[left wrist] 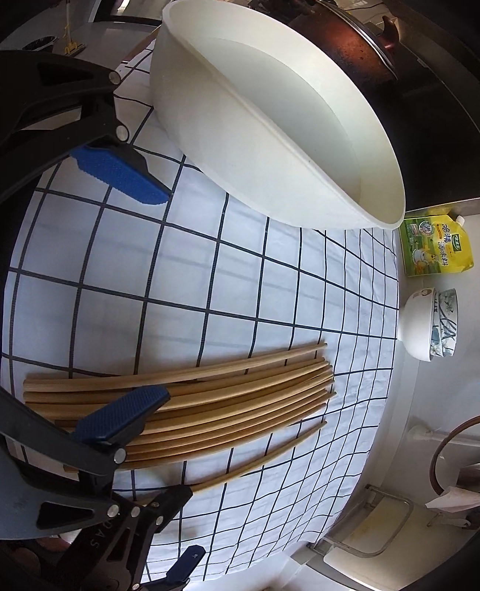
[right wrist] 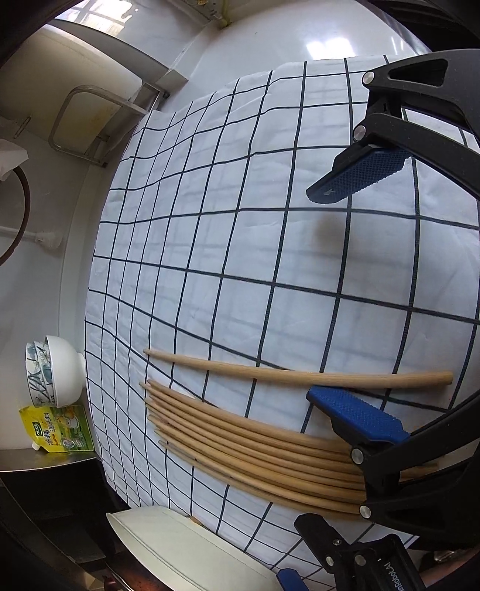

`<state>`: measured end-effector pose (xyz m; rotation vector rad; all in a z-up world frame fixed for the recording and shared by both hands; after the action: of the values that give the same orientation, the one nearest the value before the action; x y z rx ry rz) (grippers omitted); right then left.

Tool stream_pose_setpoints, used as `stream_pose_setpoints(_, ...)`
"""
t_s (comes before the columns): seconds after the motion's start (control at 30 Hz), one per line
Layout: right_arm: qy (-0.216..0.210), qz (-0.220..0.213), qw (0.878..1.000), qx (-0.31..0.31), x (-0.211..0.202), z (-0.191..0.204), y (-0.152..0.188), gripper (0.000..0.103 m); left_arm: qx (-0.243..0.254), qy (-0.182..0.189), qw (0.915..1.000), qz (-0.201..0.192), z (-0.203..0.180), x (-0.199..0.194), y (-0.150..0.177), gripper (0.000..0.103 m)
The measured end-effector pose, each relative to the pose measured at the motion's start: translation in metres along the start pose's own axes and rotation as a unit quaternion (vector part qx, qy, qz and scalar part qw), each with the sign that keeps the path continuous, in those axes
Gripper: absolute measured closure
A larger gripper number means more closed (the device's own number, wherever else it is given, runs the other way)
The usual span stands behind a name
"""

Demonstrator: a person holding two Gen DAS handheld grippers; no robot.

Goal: Organize utensils
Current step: 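Close the left tool on one chopstick while the right tool grasps another chopstick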

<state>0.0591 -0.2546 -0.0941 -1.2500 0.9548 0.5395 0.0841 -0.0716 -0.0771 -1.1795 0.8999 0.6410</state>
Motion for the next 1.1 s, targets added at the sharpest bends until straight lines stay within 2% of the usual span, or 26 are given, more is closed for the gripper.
stream_pose_setpoints(0.2,-0.003,-0.001,1.0,0.009,0.001,-0.011,-0.001,0.009,0.005,-0.009,0.9999,0.008,-0.003,0.006,-0.001,0.006)
stream_pose_setpoints(0.57,-0.011,-0.023,0.999,-0.023,0.002,0.008,-0.006,0.01,0.01,-0.032,0.9993,0.014,-0.001,0.012,-0.008,0.006)
stream_pose_setpoints(0.63,-0.023,-0.028,0.999,-0.03,0.003,0.011,-0.007,0.015,0.006,-0.028,0.9995,0.011,-0.003,0.013,-0.01,0.006)
stream_pose_setpoints(0.7,-0.044,-0.023,0.998,-0.031,0.003,0.013,-0.008,0.029,0.007,-0.022,0.9997,0.006,-0.006,0.015,-0.011,0.008)
stream_pose_setpoints(0.73,-0.058,-0.019,0.998,-0.03,0.002,0.015,-0.008,0.034,0.009,-0.016,0.9998,0.003,-0.007,0.014,-0.012,0.014)
stream_pose_setpoints(0.77,-0.064,-0.02,0.997,-0.031,0.001,0.016,-0.008,0.044,0.009,-0.006,0.9999,0.001,-0.009,0.013,-0.013,0.024)
stream_pose_setpoints(0.8,-0.064,-0.021,0.997,-0.038,0.0,0.019,-0.008,0.053,0.01,0.004,0.9999,0.001,-0.011,0.012,-0.013,0.029)
stream_pose_setpoints(0.83,-0.068,-0.02,0.997,-0.044,-0.001,0.021,-0.007,0.057,0.011,0.011,0.9999,0.0,-0.013,0.011,-0.013,0.037)
stream_pose_setpoints(0.87,-0.071,-0.019,0.996,-0.048,-0.002,0.023,-0.007,0.068,0.015,0.018,0.9997,-0.001,-0.016,0.009,-0.013,0.047)
stream_pose_setpoints(0.9,-0.072,-0.018,0.996,-0.05,-0.002,0.024,-0.006,0.08,0.02,0.023,0.9995,-0.002,-0.019,0.008,-0.013,0.052)
stream_pose_setpoints(0.97,-0.069,-0.017,0.996,-0.051,-0.003,0.025,-0.006,0.095,0.027,0.037,0.999,-0.003,-0.024,0.006,-0.012,0.08)
stream_pose_setpoints(1.03,-0.077,-0.012,0.996,-0.041,-0.003,0.023,-0.007,0.096,0.031,0.048,0.9984,-0.001,-0.027,0.005,-0.012,0.096)
stream_pose_setpoints(1.1,-0.088,-0.007,0.996,-0.027,-0.004,0.019,-0.007,0.097,0.03,0.054,0.9981,0.0,-0.027,0.005,-0.011,0.096)
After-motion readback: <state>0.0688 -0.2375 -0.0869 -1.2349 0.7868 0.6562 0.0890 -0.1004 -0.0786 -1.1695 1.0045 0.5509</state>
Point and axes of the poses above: each gripper's, at about its wrist camera, not at the fingertips, and x roughly the way its jaws point, z to its left, y to its underside, the point moved 4 cm from there along x, roughly the way its jaws point, and after that the axes turned 9 degrees about x, right-handed, at the moved point
